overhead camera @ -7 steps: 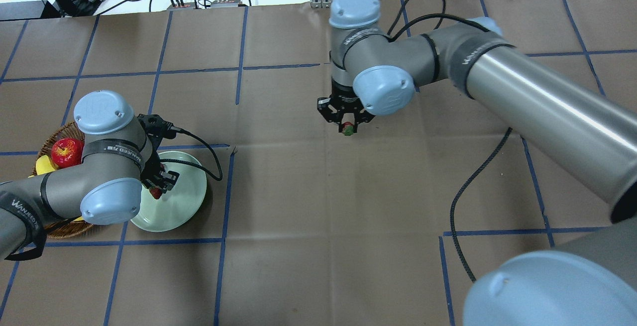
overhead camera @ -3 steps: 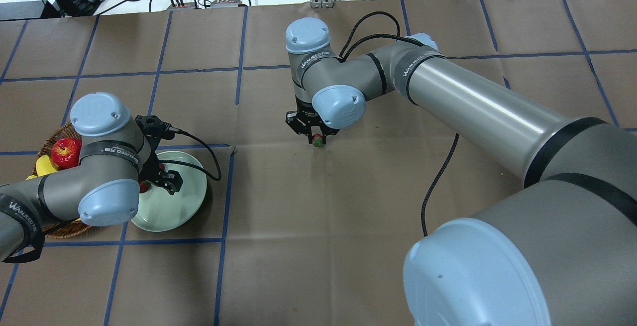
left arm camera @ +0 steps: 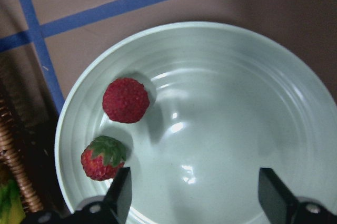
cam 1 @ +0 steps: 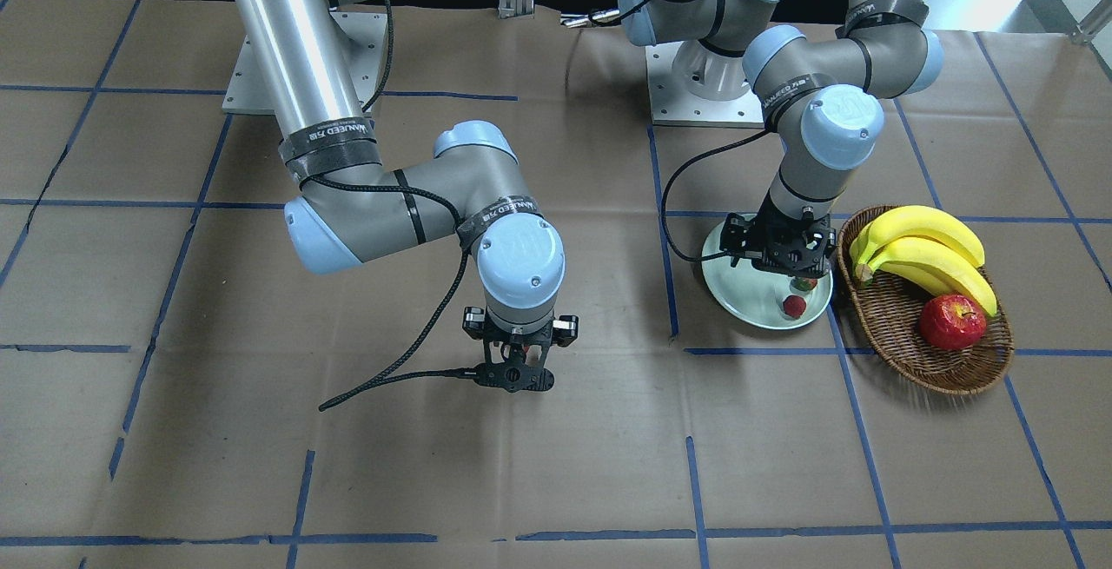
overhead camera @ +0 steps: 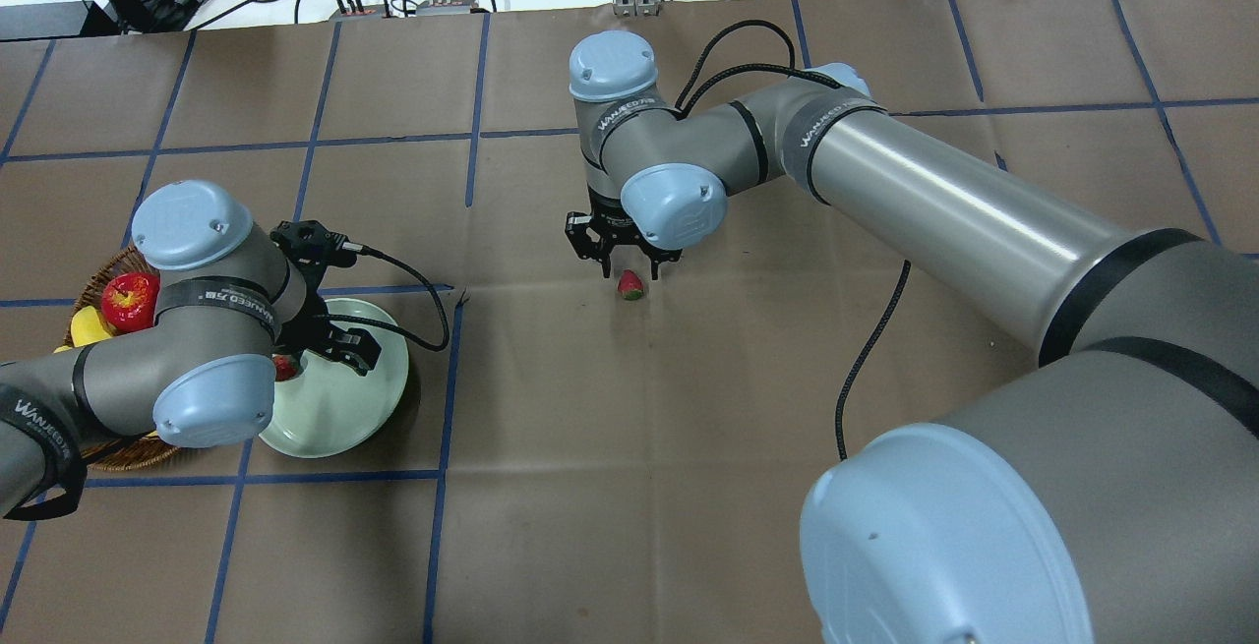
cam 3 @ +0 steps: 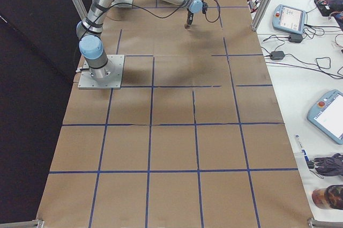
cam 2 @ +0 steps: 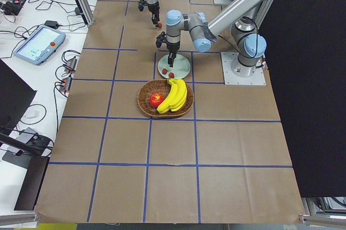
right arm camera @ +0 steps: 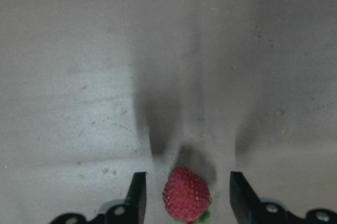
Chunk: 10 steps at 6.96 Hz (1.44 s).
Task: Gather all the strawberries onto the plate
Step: 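Release strawberry onto the plate with left gripper while right sets last strawberry at center, then grasp the last center strawberry with the left gripper while the right withdraws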
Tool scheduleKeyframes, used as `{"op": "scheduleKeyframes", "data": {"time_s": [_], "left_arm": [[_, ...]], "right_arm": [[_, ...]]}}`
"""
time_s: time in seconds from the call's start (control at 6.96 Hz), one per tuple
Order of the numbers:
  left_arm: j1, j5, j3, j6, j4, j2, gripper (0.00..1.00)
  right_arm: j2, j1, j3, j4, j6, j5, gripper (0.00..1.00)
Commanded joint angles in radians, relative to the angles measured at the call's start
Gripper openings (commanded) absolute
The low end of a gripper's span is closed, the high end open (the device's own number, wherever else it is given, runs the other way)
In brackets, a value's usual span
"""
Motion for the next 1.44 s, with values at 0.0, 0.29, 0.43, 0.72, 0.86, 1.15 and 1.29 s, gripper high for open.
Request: {"op": "scheduleKeyframes", "data": {"time_s": [0.0,0.29,0.43,0.72,0.86,1.15,1.29], "left_arm": [[-0.012,-0.11,0.001,-0.077,0.001,0.008,0.86],[-0.143,-0.22,0.01,-0.335,0.014,0.024,0.88],[-0.239,-0.218,0.062,-0.484,0.014,0.008,0.9],[-0.378,-0.215,0.182,-0.65,0.027,-0.089,0.91],[-0.431,-0.218,0.238,-0.763,0.099,-0.169,0.95],[-0.524,-0.203,0.357,-0.826,0.113,-0.304,0.97],[-0.527,-0.203,0.38,-0.826,0.113,-0.327,0.97]], "right_arm": [[-0.085,-0.038,-0.006,0.059,-0.013,-0.002,1.0],[-0.267,-0.155,0.0,0.244,-0.143,-0.015,1.0],[-0.344,-0.211,0.013,0.303,-0.187,-0.015,1.0],[-0.476,-0.306,0.022,0.452,-0.36,-0.019,1.0],[-0.54,-0.349,0.071,0.484,-0.46,-0.019,1.0],[-0.709,-0.398,0.238,0.384,-0.485,-0.012,1.0],[-0.713,-0.397,0.264,0.352,-0.481,-0.013,1.0]]}}
